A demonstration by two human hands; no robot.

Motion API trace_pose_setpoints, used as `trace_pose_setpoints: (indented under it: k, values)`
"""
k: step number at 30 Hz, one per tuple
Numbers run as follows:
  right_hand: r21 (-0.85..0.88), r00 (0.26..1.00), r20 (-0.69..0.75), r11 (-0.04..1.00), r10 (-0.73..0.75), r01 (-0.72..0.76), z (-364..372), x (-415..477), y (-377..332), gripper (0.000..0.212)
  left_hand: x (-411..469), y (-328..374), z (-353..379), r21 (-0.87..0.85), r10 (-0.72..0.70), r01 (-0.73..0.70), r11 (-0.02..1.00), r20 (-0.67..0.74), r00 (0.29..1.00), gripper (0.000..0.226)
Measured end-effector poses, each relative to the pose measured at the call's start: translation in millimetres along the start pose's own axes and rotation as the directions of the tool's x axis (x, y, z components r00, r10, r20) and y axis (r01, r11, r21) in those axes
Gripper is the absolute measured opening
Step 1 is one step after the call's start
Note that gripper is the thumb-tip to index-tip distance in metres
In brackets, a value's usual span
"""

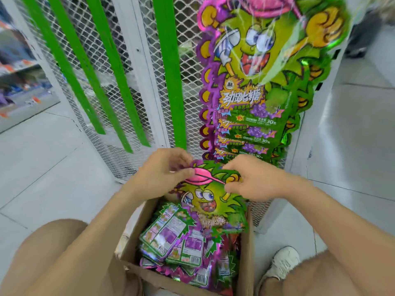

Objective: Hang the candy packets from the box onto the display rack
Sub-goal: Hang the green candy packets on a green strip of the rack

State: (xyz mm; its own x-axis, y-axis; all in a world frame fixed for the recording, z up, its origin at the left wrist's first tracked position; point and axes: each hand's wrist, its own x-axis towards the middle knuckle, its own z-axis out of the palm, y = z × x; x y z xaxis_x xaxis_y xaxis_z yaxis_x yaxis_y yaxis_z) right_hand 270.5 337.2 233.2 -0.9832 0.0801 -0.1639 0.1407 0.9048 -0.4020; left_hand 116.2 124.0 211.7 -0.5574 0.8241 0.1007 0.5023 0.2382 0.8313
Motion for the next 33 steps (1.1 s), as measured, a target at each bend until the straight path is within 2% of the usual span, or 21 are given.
trace_pose_setpoints:
  k: [3,5,8,10,13,15,18,21,23,26,29,31,33]
  values:
    - [0.080,0.978,-0.210,0.997,-0.001,0.018,-14.6,-10.8,-14.5,0.018,3.5,30.8,-15.5,-0.059,0.056,-0.053,0.997,0.051,0.997,0.010]
    - [0.177,0.921,-0.391,0.981,0.000,0.075,-27.6,-16.2,-31.4,0.020,10.9,56.1,-24.8,-0.070,0.115,-0.110,0.991,0.060,0.992,0.009]
    - [0.139,0.812,-0.584,0.984,-0.009,0.111,-57.1,-23.0,-52.1,0.014,27.5,98.5,-41.3,-0.068,0.200,-0.199,0.978,0.008,0.980,0.008]
    - [0.107,0.735,-0.678,0.988,-0.010,0.113,-86.1,-26.8,-59.1,0.019,39.5,129.4,-50.4,-0.024,0.267,-0.268,0.963,-0.047,0.963,0.008]
    - [0.095,0.585,-0.811,0.984,-0.009,0.147,-133.8,-30.7,-66.3,0.021,60.9,176.9,-60.3,0.132,0.400,-0.380,0.916,-0.201,0.894,0.004]
    - [0.087,0.479,-0.878,0.983,-0.001,0.162,-162.5,-32.7,-71.5,0.020,76.4,208.2,-64.6,0.224,0.456,-0.403,0.887,-0.294,0.840,0.020]
    - [0.058,0.334,-0.943,0.983,-0.003,0.174,-199.4,-34.7,-77.3,0.018,98.4,248.8,-69.8,0.218,0.443,-0.386,0.896,-0.385,0.810,0.047]
    - [0.058,0.237,-0.971,0.980,0.011,0.192,-229.2,-34.6,-79.9,0.023,114.4,279.0,-74.1,0.107,0.354,-0.341,0.934,-0.399,0.846,0.061]
    - [0.055,0.227,-0.974,0.979,0.010,0.195,-244.0,-32.3,-79.8,0.026,121.6,291.6,-77.8,0.004,0.276,-0.297,0.955,-0.382,0.882,0.050]
    - [0.015,0.221,-0.975,0.985,-0.024,0.172,-258.5,-26.8,-80.2,0.025,129.6,299.5,-84.5,-0.100,0.221,-0.273,0.957,-0.360,0.906,0.008]
    - [-0.023,0.184,-0.982,0.990,-0.049,0.139,-267.5,-21.2,-79.9,0.024,136.8,298.4,-90.6,-0.336,0.138,-0.225,0.915,-0.262,0.955,0.014]
    - [-0.025,0.153,-0.987,0.987,-0.049,0.156,-271.9,-18.6,-79.4,0.025,140.3,296.3,-92.5,-0.431,0.101,-0.165,0.887,-0.167,0.981,0.028]
    - [-0.035,0.112,-0.992,0.982,-0.056,0.186,-274.4,-15.6,-78.0,0.027,143.4,294.0,-94.4,-0.487,0.090,-0.145,0.861,-0.136,0.987,0.039]
